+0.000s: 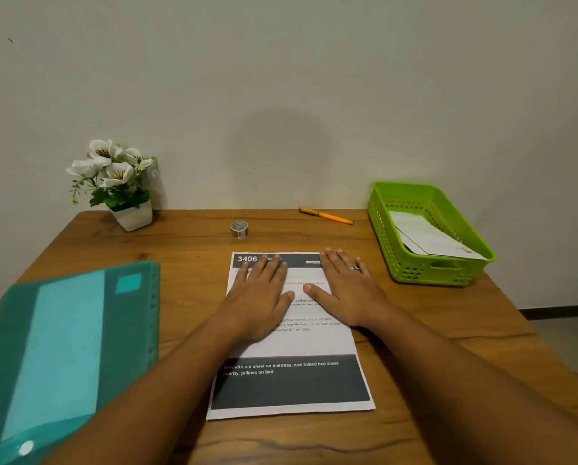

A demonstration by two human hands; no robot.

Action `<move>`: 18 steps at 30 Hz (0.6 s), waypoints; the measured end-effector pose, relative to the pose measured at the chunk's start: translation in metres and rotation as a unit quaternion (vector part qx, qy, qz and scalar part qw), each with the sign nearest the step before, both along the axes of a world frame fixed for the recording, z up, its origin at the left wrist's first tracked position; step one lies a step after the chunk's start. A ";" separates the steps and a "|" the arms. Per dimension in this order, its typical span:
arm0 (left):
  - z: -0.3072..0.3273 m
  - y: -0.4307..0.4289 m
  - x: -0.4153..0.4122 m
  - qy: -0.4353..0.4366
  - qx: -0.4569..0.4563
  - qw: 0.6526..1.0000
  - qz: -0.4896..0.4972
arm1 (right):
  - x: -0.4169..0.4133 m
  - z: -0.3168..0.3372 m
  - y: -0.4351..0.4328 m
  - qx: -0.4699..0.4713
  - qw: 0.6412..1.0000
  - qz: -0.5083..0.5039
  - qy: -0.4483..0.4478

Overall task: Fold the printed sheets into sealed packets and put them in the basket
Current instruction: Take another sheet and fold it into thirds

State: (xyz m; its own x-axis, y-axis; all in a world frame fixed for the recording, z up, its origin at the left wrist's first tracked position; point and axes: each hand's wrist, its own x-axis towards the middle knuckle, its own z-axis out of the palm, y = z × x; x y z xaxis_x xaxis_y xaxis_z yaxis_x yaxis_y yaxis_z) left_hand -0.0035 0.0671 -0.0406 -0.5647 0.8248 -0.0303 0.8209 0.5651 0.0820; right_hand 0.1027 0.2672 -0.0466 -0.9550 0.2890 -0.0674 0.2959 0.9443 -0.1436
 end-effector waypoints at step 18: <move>-0.002 -0.046 -0.063 0.003 -0.016 0.996 0.084 | -0.023 0.040 0.012 -0.028 0.999 0.012 -0.043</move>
